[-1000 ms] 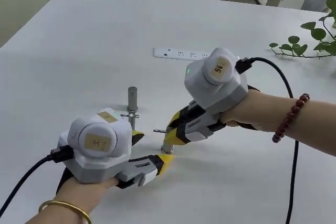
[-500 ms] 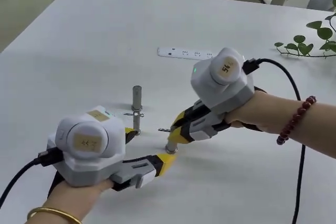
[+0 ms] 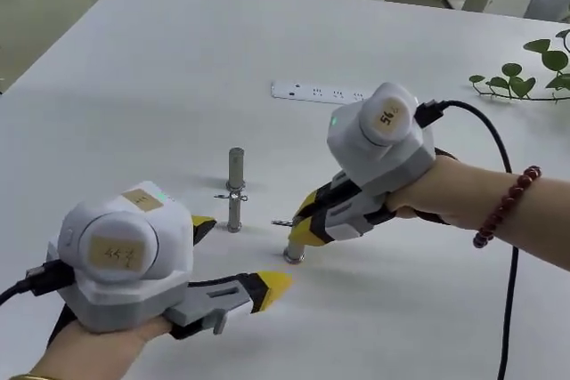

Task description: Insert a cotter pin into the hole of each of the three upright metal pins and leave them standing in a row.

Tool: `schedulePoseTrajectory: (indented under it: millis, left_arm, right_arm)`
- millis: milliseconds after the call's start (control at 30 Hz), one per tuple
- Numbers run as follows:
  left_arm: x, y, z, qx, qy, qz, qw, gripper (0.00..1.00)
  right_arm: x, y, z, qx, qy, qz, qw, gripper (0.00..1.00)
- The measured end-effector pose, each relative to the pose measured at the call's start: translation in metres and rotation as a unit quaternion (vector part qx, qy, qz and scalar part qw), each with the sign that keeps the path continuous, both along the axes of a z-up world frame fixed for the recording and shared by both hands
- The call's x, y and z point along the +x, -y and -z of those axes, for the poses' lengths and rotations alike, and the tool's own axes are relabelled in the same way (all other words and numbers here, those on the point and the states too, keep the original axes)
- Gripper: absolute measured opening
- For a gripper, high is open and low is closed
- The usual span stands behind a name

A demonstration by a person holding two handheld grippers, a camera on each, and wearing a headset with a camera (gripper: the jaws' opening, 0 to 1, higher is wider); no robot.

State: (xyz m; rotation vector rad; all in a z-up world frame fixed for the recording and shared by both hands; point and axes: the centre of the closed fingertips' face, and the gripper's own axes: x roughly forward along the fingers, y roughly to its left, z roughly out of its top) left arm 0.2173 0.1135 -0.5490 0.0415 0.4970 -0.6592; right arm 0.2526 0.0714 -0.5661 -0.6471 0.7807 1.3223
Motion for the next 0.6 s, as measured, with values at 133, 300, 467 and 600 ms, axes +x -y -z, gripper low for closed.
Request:
schedulePoseTrajectory:
  millis: [133, 300, 467, 600]
  left_arm:
    - [-0.004, -0.003, 0.0, 0.001, -0.001, 0.001, 1.0, 0.68]
    - [-0.003, -0.005, -0.001, 0.002, 0.005, 0.001, 1.0, 0.71]
    - [-0.002, -0.006, 0.002, 0.012, 0.007, 0.003, 0.9999, 0.73]
    - [0.0, -0.007, 0.0, 0.009, 0.008, 0.001, 0.9999, 0.73]
  right_arm:
    - [0.002, 0.001, -0.001, 0.0, -0.002, -0.003, 1.0, 0.07]
    - [0.009, 0.002, -0.005, 0.004, 0.005, -0.006, 1.0, 0.07]
    - [0.015, 0.003, -0.007, 0.001, 0.01, -0.006, 0.9999, 0.07]
    - [0.021, 0.005, -0.006, -0.003, 0.012, -0.004, 0.9999, 0.07]
